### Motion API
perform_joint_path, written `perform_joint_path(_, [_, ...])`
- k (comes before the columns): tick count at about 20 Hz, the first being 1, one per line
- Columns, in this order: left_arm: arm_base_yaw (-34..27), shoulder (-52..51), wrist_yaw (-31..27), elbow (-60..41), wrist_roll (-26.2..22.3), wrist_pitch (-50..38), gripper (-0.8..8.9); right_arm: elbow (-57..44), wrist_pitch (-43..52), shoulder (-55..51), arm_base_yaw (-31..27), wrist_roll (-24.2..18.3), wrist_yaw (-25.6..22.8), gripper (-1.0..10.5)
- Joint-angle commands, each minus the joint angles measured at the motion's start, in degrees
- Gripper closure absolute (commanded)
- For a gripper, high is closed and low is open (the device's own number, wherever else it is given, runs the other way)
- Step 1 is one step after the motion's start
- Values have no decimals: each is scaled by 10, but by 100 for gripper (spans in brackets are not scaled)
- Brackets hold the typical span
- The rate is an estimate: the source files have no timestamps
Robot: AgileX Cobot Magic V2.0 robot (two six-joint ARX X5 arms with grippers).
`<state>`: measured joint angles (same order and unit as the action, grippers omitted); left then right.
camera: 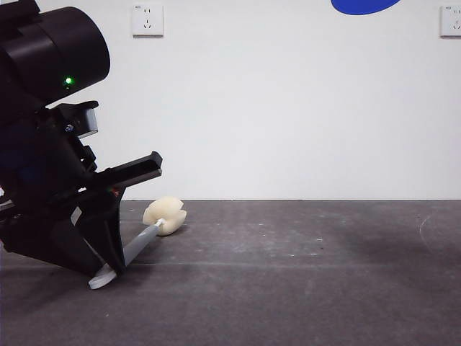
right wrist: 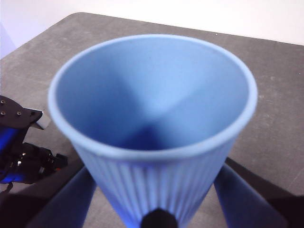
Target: Pick up the cup brush,pick up the cup,insert the brush into the cup,clean the cup,put the cup brush back,put the cup back to the fixed position on the table
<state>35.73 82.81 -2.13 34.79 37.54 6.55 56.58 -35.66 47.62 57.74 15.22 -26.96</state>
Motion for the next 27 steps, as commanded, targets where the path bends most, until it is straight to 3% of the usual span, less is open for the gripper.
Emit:
perform_joint_path(1, [-1, 9, 9, -5, -18, 16, 453, 0, 4, 0, 1, 4, 0, 959])
perform_joint_path(9, [-2, -12, 44, 10, -48, 50, 431, 0, -10, 0, 1, -4, 0, 959])
perform_joint_path(13, [-2, -97, 44, 10, -61, 75, 431, -15, 39, 23, 0, -66, -6, 959])
perform_joint_path(20, [-1, -359, 54, 11, -89, 194, 431, -136, 262, 105, -35, -134, -4, 959])
perform_joint_path(27, [-1, -535, 55, 11, -90, 320, 431, -281, 468, 169, -98, -142, 1, 959])
